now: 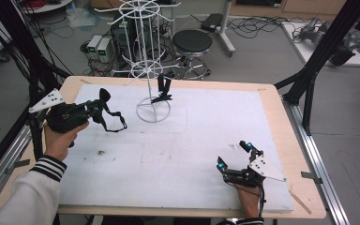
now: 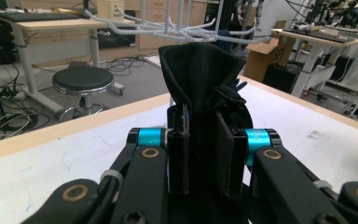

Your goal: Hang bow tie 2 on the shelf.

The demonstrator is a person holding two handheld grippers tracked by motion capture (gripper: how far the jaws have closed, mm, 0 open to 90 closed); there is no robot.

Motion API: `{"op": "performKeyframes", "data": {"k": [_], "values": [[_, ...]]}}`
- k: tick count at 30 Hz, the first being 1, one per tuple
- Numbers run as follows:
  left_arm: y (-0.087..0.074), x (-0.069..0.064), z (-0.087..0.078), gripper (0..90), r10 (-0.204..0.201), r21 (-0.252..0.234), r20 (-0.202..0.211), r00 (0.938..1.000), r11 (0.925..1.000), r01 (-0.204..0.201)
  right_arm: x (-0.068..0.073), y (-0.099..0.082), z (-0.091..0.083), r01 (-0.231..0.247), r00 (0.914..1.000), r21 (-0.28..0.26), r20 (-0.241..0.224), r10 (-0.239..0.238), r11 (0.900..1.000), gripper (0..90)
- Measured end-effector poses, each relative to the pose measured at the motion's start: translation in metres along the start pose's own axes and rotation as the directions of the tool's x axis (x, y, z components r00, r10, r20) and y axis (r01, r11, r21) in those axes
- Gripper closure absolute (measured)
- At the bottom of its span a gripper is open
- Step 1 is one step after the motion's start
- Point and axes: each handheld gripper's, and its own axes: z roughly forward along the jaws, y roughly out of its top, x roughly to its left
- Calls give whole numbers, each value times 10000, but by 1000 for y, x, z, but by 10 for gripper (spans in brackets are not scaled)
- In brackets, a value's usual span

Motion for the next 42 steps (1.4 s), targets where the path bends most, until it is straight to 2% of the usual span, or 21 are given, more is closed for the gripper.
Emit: {"op": "performKeyframes", "data": {"k": [4,11,21,42], "values": [[8,1,4,765,79,-119,161,9998,9999,-77,0,0,0,46,10000,1,15,-46,10000,8],[16,3,15,764,-10,-209,351,9994,9998,17,0,0,0,27,10000,21,20,-27,10000,8],[33,5,29,764,-6,-379,371,9993,9993,20,0,0,0,39,10000,41,0,-39,10000,8],[50,3,49,764,51,-462,425,9991,9989,-32,0,0,0,-19,10000,65,-25,19,10000,8]]}}
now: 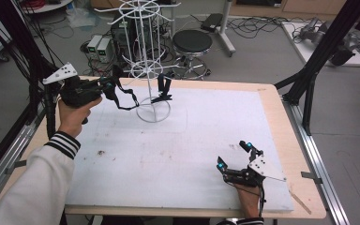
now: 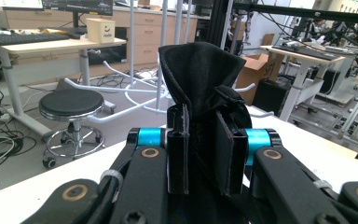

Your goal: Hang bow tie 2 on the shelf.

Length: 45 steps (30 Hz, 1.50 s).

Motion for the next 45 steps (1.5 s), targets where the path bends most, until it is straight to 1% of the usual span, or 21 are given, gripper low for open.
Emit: {"op": "performKeyframes", "data": {"k": [4,6,10,13,16,18,21,23,24,26,30,33,39,45], "values": [[2,0,3,764,50,41,-3,10000,10000,-50,0,0,0,-26,10000,2,-1,26,10000,8],[3,0,4,763,-6,-5,-4,10000,10000,6,0,0,0,-2,10000,-9,4,2,10000,8],[5,-1,7,763,117,30,16,9999,9999,-117,0,0,0,46,10000,-8,14,-46,10000,8],[7,0,10,763,127,44,-14,9999,9999,-127,0,0,0,15,10000,-1,6,-15,10000,8],[6,2,13,764,13,-14,-37,10000,10000,-13,0,0,1,48,10000,-13,5,-48,10000,8],[5,4,15,764,25,119,-90,10000,9999,-24,0,0,0,-11,10000,4,9,11,10000,8],[4,6,17,764,-52,190,-128,9999,9998,54,0,0,0,2,10000,-7,2,-2,10000,8],[5,7,18,763,-48,331,-233,9997,9994,56,0,0,0,-15,10000,2,-4,15,10000,8],[7,7,19,764,-59,334,-212,9998,9994,66,-1,0,1,-4,10000,-13,3,4,10000,8],[10,7,20,764,11,367,-186,9998,9993,-4,-1,0,0,-16,10000,20,-15,16,10000,8],[15,7,25,764,150,656,-255,9996,9978,-133,-1,0,1,67,10000,1,1,-67,10000,8],[16,8,29,763,247,790,-289,9993,9966,-223,-1,0,1,57,10000,4,2,-57,10000,8],[17,12,33,763,275,972,-333,9991,9950,-242,-1,0,1,66,10000,2,-2,-66,10000,8],[19,13,39,763,520,1386,-453,9976,9893,-453,0,0,1,32,10000,30,-8,-32,10000,8]]}}
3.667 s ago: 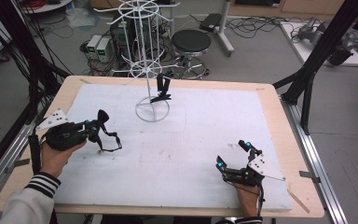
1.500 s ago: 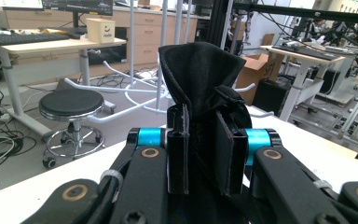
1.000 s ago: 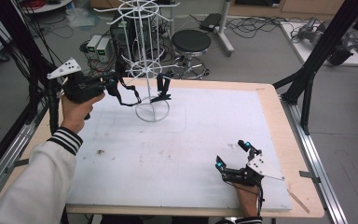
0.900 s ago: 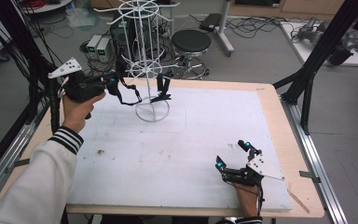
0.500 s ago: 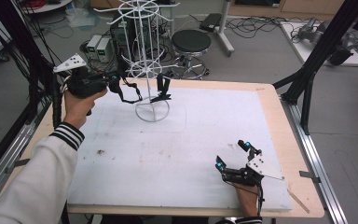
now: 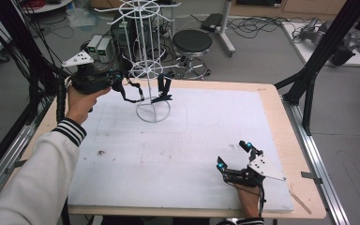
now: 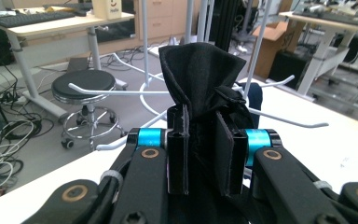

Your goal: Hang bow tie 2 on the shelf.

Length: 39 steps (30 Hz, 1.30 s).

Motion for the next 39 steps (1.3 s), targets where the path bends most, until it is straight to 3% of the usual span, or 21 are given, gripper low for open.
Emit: {"op": "performKeyframes", "data": {"k": [8,19,24,30,39], "values": [[4,-1,4,763,107,459,-58,9999,9989,-104,0,0,0,6,10000,9,0,-6,10000,8],[7,-1,6,757,-145,792,-236,9996,9967,163,0,0,0,15,10000,18,15,-15,10000,8],[11,-3,5,744,-61,978,-292,9996,9952,89,0,0,0,34,10000,27,26,-34,10000,8],[11,-4,5,638,-363,1225,-680,9970,9915,444,0,0,0,23,10000,34,-5,-23,10000,8],[15,-7,4,422,-269,1632,-928,9953,9857,419,1,0,0,12,10000,73,9,-12,10000,8]]}}
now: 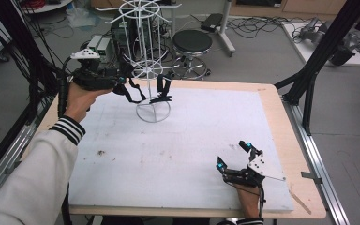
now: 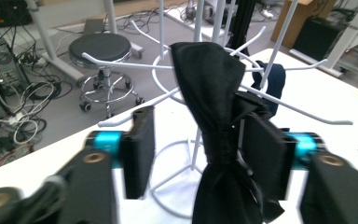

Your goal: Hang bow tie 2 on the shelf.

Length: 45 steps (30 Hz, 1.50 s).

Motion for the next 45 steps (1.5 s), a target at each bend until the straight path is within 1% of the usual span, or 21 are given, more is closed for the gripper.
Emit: {"op": "performKeyframes", "data": {"k": [4,5,7,10,13,16,19,20,22,25,29,31,34,36,37,42,45], "values": [[3,-1,0,329,-93,83,10,10000,9999,93,0,0,0,31,10000,15,-2,-31,10000,8],[3,-1,0,308,-151,113,-42,9999,9998,151,0,0,0,32,10000,19,-10,-32,10000,8],[3,-1,1,291,-198,141,-72,9998,9997,199,0,0,0,36,10000,15,-3,-36,10000,8],[3,-2,2,271,-215,273,-279,9994,9994,223,0,0,0,34,10000,15,-3,-34,10000,8],[4,-3,5,216,-298,491,-458,9985,9983,320,0,0,0,23,10000,23,-10,-23,10000,8],[4,-4,6,195,-329,540,-617,9976,9979,362,0,0,0,26,10000,21,2,-26,10000,8],[4,-5,7,164,-356,631,-673,9971,9972,398,0,0,0,33,10000,26,-5,-33,10000,8],[4,-5,7,151,-335,643,-650,9973,9972,377,0,0,0,31,10000,24,-4,-31,10000,8],[5,-7,8,140,-249,685,-755,9968,9972,301,0,0,0,34,10000,26,-4,-34,10000,8],[5,-8,8,125,-214,739,-665,9976,9969,264,0,0,0,35,10000,12,0,-35,10000,8],[5,-9,7,102,-204,710,-717,9972,9972,255,0,0,0,33,10000,8,4,-33,10000,8],[5,-10,6,81,-150,713,-649,9978,9973,196,0,0,0,62,10000,15,11,-62,10000,8],[5,-12,4,54,63,771,-663,9978,9970,-12,0,0,0,72,10000,11,2,-72,10000,8],[5,-13,2,17,172,529,-679,9975,9985,-136,0,0,0,66,10000,33,2,-66,10000,8],[4,-14,1,17,168,401,-672,9976,9991,-141,0,0,0,96,10000,1,7,-96,10000,8],[-3,-15,0,17,254,502,-400,9989,9985,-234,0,0,0,81,10000,-28,8,-81,10000,8],[-7,-16,-2,17,249,436,-266,9993,9988,-237,0,0,0,135,9999,-38,8,-135,9999,8]]}}
